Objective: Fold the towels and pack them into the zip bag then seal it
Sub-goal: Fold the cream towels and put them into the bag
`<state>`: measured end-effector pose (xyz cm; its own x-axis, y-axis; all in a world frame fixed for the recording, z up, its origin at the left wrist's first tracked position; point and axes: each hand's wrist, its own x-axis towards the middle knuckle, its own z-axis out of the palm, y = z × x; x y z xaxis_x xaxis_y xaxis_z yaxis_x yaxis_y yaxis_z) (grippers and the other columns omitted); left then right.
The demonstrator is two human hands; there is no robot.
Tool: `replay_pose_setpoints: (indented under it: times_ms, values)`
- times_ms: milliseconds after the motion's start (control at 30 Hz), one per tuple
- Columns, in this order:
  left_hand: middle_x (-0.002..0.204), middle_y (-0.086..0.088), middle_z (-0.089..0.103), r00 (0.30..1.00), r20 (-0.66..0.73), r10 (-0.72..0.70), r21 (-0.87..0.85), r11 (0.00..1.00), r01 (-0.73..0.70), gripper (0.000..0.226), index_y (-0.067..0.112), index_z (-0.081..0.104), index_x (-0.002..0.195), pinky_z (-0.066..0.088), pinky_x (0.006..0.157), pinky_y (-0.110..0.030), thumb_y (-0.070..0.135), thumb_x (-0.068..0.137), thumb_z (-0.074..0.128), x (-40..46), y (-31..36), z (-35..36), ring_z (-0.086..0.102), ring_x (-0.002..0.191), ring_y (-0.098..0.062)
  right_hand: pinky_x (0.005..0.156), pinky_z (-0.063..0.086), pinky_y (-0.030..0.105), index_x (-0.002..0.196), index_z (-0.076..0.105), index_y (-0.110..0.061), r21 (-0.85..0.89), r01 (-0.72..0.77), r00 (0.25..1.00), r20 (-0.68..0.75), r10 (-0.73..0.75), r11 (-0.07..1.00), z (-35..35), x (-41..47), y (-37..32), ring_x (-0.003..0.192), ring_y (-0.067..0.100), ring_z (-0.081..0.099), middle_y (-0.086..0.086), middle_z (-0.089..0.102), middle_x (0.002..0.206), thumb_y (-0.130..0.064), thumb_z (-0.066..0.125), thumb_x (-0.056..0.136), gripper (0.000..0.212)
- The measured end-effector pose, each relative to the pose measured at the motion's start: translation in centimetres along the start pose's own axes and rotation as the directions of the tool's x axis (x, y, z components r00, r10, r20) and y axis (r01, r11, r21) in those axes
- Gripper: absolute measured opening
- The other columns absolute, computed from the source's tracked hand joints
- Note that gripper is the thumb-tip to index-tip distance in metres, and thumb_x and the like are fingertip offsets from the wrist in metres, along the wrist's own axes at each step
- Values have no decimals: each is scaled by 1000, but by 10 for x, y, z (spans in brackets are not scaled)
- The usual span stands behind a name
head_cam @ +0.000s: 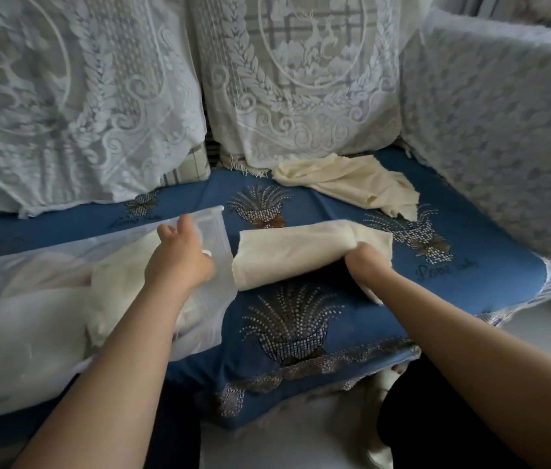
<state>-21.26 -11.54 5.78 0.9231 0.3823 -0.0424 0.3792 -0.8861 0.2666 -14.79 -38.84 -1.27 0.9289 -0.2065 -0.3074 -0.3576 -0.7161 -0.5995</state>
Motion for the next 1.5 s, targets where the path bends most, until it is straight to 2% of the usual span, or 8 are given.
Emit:
replay_pose_setpoints:
  times_ms: [200,333,567,667,833,1033,1200,1500]
  values:
    - [71,-6,65,986,-159,51,-192,978,-82,22,18,59,78,46,54,-30,27,94,47,-4,-14,-11,63,56,-24,83,49,34,122,52,-23,704,267,941,-45,-335,658,-1,-53,-50,103,18,56,2,62,110,-7,34,81,47]
    - [67,-4,60,966,-256,46,-358,924,-138,23,17,53,74,51,60,-36,26,94,46,-6,-17,-11,62,60,-24,111,29,36,143,39,-27,531,398,856,78,-511,748,32,-81,-85,131,21,35,3,38,142,-20,41,71,73]
    - [63,8,50,854,-521,21,-475,824,-310,17,9,52,75,30,53,-19,16,90,52,-18,-22,-16,42,58,-11,77,35,28,112,53,1,48,597,626,596,-502,801,89,-115,-109,100,34,52,26,55,120,-11,41,94,25]
    - [63,1,56,933,-348,91,-517,812,-272,16,7,57,77,37,59,-26,17,89,53,-21,-31,-19,47,57,-11,63,40,32,116,51,-3,107,541,612,630,-478,834,90,-105,-117,80,25,49,20,55,96,-8,33,96,28]
    - [53,-5,48,956,62,288,-541,814,-210,24,11,55,74,36,59,-30,25,94,52,-39,-46,-19,42,52,-16,68,50,36,97,55,-19,648,302,831,180,-526,699,100,-82,-132,82,22,60,2,61,83,-9,35,87,25]
    - [52,7,41,956,-95,276,-598,752,-277,26,4,50,72,36,53,-20,17,93,54,-43,-59,-25,40,49,-7,73,45,37,122,48,-14,358,475,98,886,-453,804,122,-93,-129,84,23,50,9,51,97,-4,50,85,38]
    - [103,21,53,960,-115,257,-541,794,-277,18,18,64,72,35,94,-23,35,78,61,-38,-83,-23,49,109,-4,54,56,30,140,27,-35,86,560,512,747,-425,824,116,-86,-136,64,20,66,3,60,87,-43,53,91,57]
    - [116,-6,50,937,141,318,-980,181,86,16,16,68,77,45,93,-28,16,83,54,-44,-85,-22,51,102,-14,43,47,14,75,35,-30,325,444,420,748,-514,835,185,-94,-160,44,3,56,0,51,72,5,55,86,41]
